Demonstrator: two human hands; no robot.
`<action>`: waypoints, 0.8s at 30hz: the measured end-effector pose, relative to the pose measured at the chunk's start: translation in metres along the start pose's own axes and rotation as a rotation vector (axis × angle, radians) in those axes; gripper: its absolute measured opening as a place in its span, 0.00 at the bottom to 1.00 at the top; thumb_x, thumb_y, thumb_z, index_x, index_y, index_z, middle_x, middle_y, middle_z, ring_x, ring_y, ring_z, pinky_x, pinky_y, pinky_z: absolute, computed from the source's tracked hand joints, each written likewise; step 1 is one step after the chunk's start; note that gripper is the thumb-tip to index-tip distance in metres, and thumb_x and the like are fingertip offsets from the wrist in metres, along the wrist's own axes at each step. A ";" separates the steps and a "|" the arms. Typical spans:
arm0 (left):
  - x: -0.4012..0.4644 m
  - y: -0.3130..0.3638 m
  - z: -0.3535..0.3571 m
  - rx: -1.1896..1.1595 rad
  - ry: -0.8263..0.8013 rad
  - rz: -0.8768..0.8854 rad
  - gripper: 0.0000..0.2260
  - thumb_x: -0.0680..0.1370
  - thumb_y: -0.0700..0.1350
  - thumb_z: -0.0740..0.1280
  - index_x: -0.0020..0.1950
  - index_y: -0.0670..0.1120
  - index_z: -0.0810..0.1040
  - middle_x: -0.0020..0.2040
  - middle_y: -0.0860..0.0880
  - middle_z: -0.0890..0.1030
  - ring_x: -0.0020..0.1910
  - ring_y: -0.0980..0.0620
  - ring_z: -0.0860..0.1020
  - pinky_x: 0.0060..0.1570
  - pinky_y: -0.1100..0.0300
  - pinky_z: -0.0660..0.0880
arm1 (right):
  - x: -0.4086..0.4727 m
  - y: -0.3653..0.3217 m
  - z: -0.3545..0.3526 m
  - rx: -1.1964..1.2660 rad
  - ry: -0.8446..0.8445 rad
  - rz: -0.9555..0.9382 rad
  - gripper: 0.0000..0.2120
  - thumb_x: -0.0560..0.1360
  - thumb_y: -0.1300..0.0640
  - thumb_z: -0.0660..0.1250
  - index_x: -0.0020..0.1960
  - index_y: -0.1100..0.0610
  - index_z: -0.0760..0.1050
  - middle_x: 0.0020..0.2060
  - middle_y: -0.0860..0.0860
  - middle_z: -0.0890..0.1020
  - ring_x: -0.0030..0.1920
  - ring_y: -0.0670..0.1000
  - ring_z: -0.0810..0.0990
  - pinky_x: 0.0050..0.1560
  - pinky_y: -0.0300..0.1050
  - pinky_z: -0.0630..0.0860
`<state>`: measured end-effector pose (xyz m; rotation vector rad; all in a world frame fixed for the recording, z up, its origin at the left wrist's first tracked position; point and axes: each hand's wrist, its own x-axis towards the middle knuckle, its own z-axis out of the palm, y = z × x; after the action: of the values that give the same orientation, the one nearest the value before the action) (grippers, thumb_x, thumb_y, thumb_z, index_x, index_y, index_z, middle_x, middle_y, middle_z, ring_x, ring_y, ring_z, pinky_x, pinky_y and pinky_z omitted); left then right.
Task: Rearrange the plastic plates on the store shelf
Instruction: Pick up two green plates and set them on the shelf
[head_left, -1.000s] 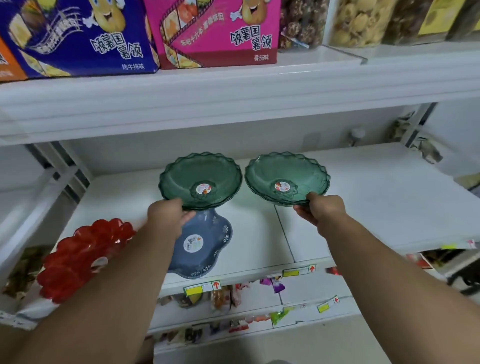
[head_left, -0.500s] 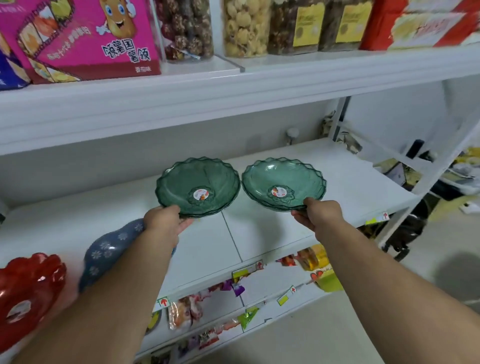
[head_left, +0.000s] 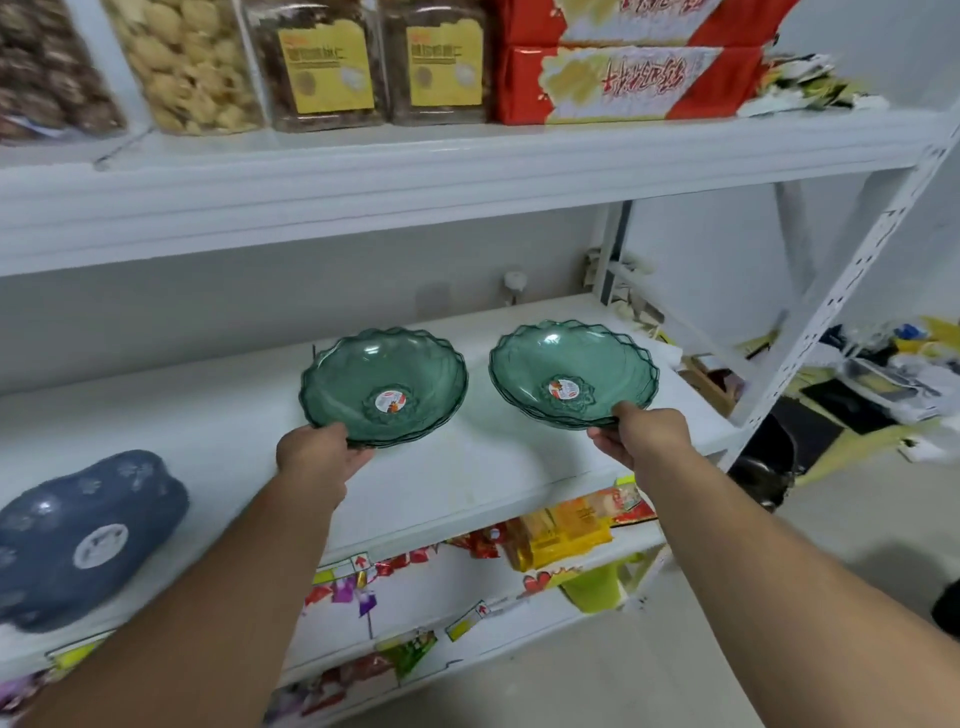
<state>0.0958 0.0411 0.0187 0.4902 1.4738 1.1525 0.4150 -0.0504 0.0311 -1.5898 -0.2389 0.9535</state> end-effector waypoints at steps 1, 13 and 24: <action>-0.003 -0.004 0.009 0.002 0.013 -0.005 0.08 0.78 0.32 0.63 0.57 0.37 0.75 0.42 0.41 0.81 0.40 0.44 0.83 0.52 0.50 0.81 | 0.009 -0.003 -0.007 -0.005 0.000 0.000 0.07 0.78 0.63 0.64 0.47 0.67 0.76 0.25 0.59 0.83 0.24 0.54 0.82 0.37 0.50 0.85; 0.040 -0.016 0.093 0.001 0.059 0.014 0.11 0.78 0.33 0.64 0.60 0.37 0.76 0.41 0.42 0.81 0.38 0.45 0.82 0.33 0.51 0.82 | 0.114 -0.030 -0.013 -0.036 -0.027 0.025 0.07 0.78 0.63 0.64 0.45 0.66 0.76 0.30 0.61 0.84 0.25 0.54 0.82 0.39 0.50 0.85; 0.087 -0.027 0.122 -0.064 0.076 -0.009 0.15 0.76 0.31 0.64 0.62 0.37 0.77 0.44 0.42 0.82 0.40 0.45 0.84 0.39 0.50 0.83 | 0.186 -0.032 0.018 -0.076 -0.064 0.030 0.06 0.78 0.64 0.63 0.46 0.67 0.75 0.33 0.62 0.83 0.21 0.52 0.80 0.29 0.44 0.82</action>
<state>0.1926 0.1470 -0.0336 0.3993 1.4976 1.2185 0.5334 0.0878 -0.0206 -1.6380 -0.2989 1.0301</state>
